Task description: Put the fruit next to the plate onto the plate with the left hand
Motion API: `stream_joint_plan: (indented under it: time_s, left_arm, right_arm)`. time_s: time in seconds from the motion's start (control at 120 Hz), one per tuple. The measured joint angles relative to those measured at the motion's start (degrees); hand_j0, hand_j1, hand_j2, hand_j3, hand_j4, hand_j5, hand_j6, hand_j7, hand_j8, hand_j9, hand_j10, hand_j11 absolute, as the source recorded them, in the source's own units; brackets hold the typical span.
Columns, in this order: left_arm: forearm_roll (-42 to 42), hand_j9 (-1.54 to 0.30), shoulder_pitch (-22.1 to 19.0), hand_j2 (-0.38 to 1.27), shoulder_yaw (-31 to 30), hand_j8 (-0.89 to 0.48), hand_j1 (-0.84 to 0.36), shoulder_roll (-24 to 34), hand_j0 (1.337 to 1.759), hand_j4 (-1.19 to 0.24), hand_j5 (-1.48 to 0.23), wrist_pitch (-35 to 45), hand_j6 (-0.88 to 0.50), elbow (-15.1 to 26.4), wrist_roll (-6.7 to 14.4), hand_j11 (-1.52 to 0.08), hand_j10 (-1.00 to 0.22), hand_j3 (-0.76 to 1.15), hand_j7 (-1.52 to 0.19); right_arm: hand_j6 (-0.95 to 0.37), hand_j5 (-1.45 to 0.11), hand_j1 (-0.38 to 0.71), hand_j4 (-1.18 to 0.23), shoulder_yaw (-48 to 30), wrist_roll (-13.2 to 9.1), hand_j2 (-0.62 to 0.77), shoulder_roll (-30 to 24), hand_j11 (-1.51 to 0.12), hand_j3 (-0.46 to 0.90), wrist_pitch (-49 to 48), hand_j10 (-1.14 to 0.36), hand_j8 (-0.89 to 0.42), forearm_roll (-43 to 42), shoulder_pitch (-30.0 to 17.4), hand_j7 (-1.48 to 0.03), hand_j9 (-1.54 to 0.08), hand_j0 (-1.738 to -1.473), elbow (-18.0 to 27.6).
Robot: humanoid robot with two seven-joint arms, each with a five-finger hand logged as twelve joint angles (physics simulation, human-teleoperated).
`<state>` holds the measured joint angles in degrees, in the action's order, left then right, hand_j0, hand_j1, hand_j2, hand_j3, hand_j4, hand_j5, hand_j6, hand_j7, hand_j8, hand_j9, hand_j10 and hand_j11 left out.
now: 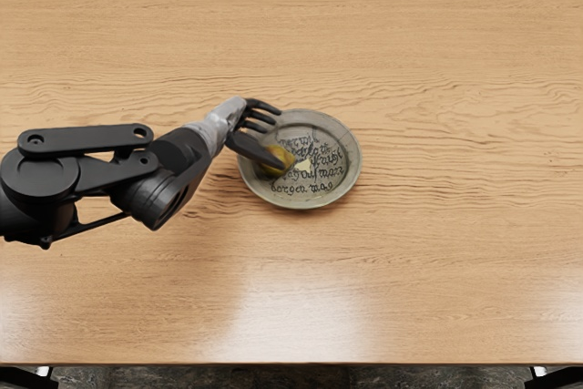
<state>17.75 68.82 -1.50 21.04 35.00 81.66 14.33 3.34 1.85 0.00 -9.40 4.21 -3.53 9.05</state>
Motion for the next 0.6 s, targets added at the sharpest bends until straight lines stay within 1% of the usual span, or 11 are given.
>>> stream_joint_plan:
  time_s: [0.058, 0.158, 0.2, 0.233, 0.283, 0.342, 0.483, 0.567, 0.6]
  left_arm:
    - [0.0, -0.43, 0.12, 0.12, 0.17, -0.28, 0.0, -0.01, 1.657, -0.32, -0.43, 0.0, -0.29, 0.01, -0.11, -0.43, -0.3, 0.0, -0.43]
    - [-0.32, -0.29, 1.77, 0.08, 0.49, -0.2, 0.11, 0.5, 1.658, -0.22, -0.3, 0.0, -0.2, 0.06, -0.16, -0.29, -0.21, 0.0, -0.29]
    - [-0.63, -0.24, 2.67, 0.07, 0.95, -0.16, 0.15, 1.63, 1.658, -0.18, -0.24, -0.01, -0.17, 0.13, -0.16, -0.24, -0.17, 0.0, -0.24]
    - [-0.88, -0.21, 3.65, 0.06, 1.32, -0.14, 0.18, 3.67, 1.658, -0.16, -0.21, -1.26, -0.14, 0.23, -0.14, -0.21, -0.15, 0.0, -0.21]
    - [-1.15, -0.16, 3.82, 0.05, 2.38, -0.11, 0.21, 7.94, 1.658, -0.12, -0.17, -5.55, -0.11, 0.49, 0.0, -0.16, -0.12, 0.0, -0.16]
    - [-1.34, -0.12, 3.8, 0.03, 3.27, -0.08, 0.25, 12.58, 1.658, -0.1, -0.13, -12.5, -0.09, 0.74, 0.11, -0.13, -0.09, 0.0, -0.13]
    - [-1.53, -0.07, 2.78, 0.02, 5.15, -0.05, 0.29, 25.91, 1.658, -0.05, -0.07, -27.25, -0.05, 3.05, 0.04, -0.07, -0.05, 0.0, -0.07]
    - [-1.55, -0.05, 2.56, 0.01, 6.27, -0.03, 0.31, 30.87, 1.658, -0.04, -0.05, -35.09, -0.03, 3.72, 0.02, -0.05, -0.03, 0.0, -0.05]
    - [-1.55, -0.04, 2.54, 0.01, 6.53, -0.03, 0.32, 31.96, 1.658, -0.03, -0.04, -38.31, -0.03, 3.87, 0.03, -0.04, -0.03, 0.0, -0.04]
  right_arm:
    - [-0.01, -0.01, -0.34, -0.01, 0.0, 0.0, 0.0, 0.0, -0.01, 0.0, 0.0, -0.01, -0.01, 0.0, 0.01, -0.01, -0.01, -1.658, 0.0]
    - [-0.01, -0.01, -0.34, -0.01, 0.0, 0.0, 0.0, 0.0, -0.01, 0.0, 0.0, -0.01, -0.01, 0.0, 0.0, -0.01, -0.01, -1.658, 0.0]
    - [-0.01, -0.01, -0.34, -0.01, 0.0, 0.0, 0.0, 0.0, -0.01, 0.0, 0.0, -0.01, -0.01, 0.0, 0.0, -0.01, -0.01, -1.658, 0.0]
    - [-0.01, -0.01, -0.34, -0.01, 0.0, 0.0, 0.0, 0.0, -0.01, 0.0, 0.0, -0.01, -0.01, -0.01, 0.0, -0.01, -0.01, -1.658, 0.0]
    - [-0.01, -0.01, -0.34, -0.01, 0.0, 0.0, 0.0, 0.0, -0.01, 0.0, 0.0, -0.01, -0.01, -0.01, 0.0, -0.01, -0.01, -1.658, 0.0]
    - [-0.01, -0.01, -0.34, -0.01, 0.0, 0.0, 0.0, 0.0, -0.01, 0.0, 0.0, -0.01, -0.01, 0.0, -0.01, -0.01, -0.01, -1.658, 0.0]
    - [-0.01, -0.01, -0.34, -0.01, 0.0, 0.0, 0.0, 0.0, -0.01, 0.0, 0.0, -0.01, -0.01, 0.0, 0.0, -0.01, -0.01, -1.658, 0.0]
    - [-0.01, -0.01, -0.34, -0.01, 0.0, 0.0, 0.0, 0.0, -0.01, 0.0, 0.0, -0.01, -0.01, -0.01, 0.01, -0.01, -0.01, -1.658, 0.0]
    - [-0.01, -0.01, -0.34, -0.01, 0.0, 0.0, 0.0, 0.0, -0.01, 0.0, 0.0, -0.01, -0.01, 0.0, 0.01, -0.01, -0.01, -1.658, 0.0]
